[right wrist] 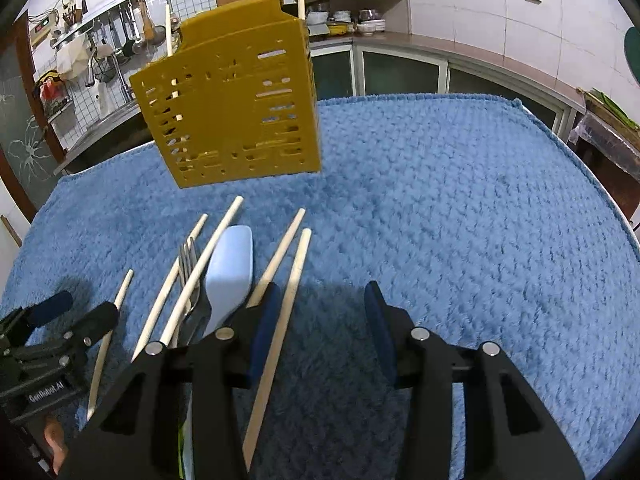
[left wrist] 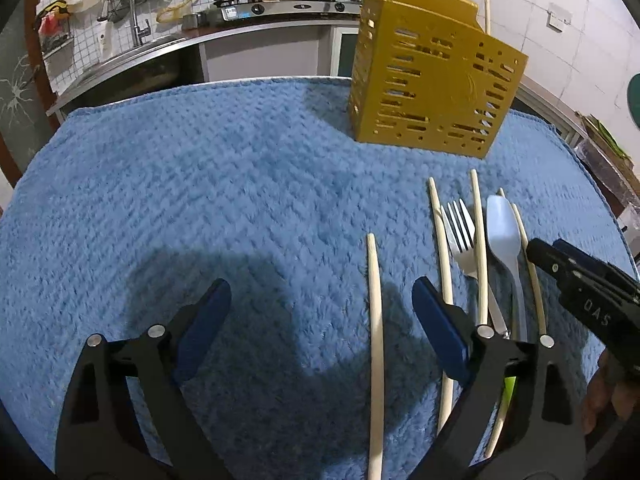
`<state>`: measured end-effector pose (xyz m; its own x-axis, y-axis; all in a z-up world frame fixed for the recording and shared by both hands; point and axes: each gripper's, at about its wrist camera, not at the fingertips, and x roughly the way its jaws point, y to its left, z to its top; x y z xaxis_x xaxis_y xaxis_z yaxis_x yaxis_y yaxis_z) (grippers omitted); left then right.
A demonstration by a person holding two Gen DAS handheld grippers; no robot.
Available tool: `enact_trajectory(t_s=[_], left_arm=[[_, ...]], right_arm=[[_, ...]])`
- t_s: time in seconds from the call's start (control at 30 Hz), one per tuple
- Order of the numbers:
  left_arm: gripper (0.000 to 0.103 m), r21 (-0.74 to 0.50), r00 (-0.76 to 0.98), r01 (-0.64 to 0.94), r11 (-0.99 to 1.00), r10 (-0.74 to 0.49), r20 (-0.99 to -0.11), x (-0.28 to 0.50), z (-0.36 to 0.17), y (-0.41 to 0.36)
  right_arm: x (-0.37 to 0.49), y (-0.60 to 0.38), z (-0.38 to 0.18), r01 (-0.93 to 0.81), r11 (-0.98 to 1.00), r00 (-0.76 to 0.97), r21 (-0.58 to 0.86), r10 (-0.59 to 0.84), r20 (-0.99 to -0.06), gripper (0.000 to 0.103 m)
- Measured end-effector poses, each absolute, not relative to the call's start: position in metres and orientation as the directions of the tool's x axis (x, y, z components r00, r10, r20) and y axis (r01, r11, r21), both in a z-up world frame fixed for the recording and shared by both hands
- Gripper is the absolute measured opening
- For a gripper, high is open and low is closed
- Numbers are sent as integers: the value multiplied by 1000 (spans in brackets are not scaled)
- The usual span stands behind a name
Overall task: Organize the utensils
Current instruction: 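Move both open tools back down toward the remaining chopsticks, then close the left tool on a chopstick while the right tool grasps another chopstick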
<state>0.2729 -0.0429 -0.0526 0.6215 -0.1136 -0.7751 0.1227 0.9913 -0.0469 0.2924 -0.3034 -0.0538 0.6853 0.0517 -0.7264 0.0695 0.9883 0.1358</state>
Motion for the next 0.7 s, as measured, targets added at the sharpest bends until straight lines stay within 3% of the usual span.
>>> enact_trajectory(t_s=[0.37, 0.7], left_arm=[[84, -59, 614, 133, 989, -129, -779, 272, -58, -43], [62, 0, 622, 138, 990, -87, -779, 271, -58, -50]], right_arm=[[298, -298, -54, 59, 992, 668, 115, 46, -742, 44], [301, -291, -56, 56, 995, 651, 83, 26, -759, 42]])
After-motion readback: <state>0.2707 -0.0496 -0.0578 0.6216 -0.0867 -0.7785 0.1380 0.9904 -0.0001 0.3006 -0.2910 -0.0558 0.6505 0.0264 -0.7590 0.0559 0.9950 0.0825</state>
